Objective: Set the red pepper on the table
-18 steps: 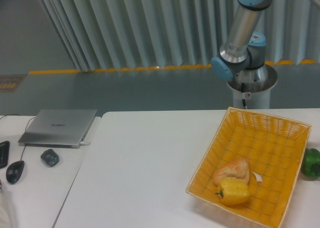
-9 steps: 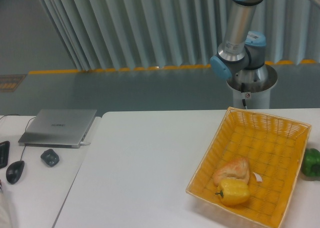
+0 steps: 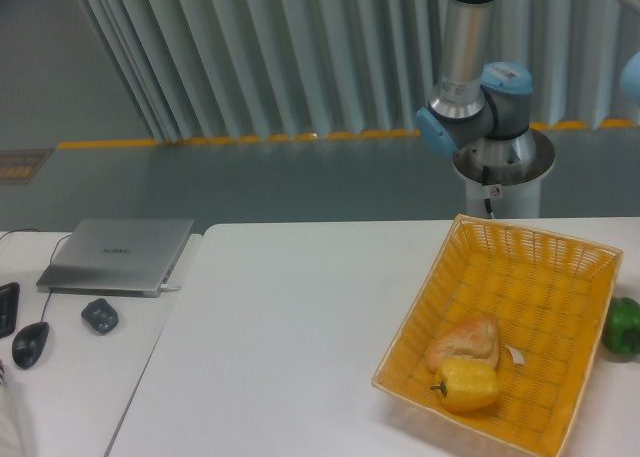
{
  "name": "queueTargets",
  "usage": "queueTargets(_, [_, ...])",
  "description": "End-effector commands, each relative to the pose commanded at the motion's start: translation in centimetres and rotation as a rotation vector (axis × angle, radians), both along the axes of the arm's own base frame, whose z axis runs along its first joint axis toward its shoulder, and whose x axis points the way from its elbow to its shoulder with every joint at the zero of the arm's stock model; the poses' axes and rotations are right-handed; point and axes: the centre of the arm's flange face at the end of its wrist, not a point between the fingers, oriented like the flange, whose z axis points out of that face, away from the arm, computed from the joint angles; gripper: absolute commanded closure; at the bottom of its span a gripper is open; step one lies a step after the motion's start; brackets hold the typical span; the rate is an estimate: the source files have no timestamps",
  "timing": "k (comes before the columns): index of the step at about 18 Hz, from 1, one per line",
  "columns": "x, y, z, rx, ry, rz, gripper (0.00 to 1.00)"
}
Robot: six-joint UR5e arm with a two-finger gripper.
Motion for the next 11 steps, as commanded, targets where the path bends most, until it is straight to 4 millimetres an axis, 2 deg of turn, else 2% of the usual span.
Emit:
queueTargets(5, [-0.6,1.8,-3.2,-0.061,-0.023,-0.033,0.0])
queueTargets(11, [-0.5,2.0,-3.1,-0.06,-0.02,-0.03,0.0])
